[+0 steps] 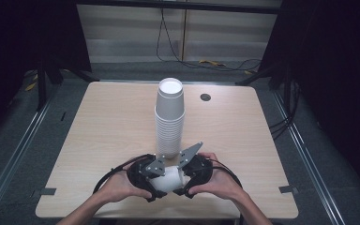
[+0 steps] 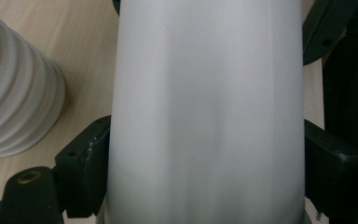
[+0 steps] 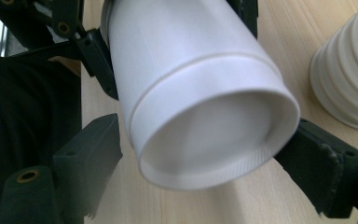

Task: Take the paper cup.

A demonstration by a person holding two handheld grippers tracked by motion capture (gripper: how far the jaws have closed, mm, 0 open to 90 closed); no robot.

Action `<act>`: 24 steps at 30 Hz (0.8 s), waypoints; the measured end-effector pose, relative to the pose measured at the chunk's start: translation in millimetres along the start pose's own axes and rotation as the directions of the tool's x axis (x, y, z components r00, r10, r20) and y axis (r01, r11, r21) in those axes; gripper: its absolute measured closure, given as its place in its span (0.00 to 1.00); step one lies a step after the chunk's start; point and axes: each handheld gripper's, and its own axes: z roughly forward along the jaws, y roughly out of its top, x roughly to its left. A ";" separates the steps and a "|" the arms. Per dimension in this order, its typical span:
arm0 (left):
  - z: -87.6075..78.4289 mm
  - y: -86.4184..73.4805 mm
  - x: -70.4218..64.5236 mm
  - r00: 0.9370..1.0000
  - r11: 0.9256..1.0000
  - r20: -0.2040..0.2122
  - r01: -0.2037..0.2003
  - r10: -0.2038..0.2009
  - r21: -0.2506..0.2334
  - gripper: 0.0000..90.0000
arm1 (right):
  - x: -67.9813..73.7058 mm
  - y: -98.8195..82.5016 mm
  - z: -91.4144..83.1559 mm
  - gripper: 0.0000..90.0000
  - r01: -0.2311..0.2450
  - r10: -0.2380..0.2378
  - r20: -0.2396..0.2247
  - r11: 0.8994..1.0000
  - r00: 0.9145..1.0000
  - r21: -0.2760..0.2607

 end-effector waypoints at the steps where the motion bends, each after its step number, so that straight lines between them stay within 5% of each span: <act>1: 0.4 0.2 -0.3 1.000 1.000 0.005 -0.004 0.004 -0.002 0.18 | 0.0 1.4 0.6 0.17 0.002 -0.002 -0.001 1.000 1.000 0.000; 24: 1.9 1.8 -7.7 0.997 0.998 0.038 -0.064 0.064 0.015 0.18 | 6.4 10.2 10.8 0.23 0.038 -0.036 -0.070 0.999 0.997 0.023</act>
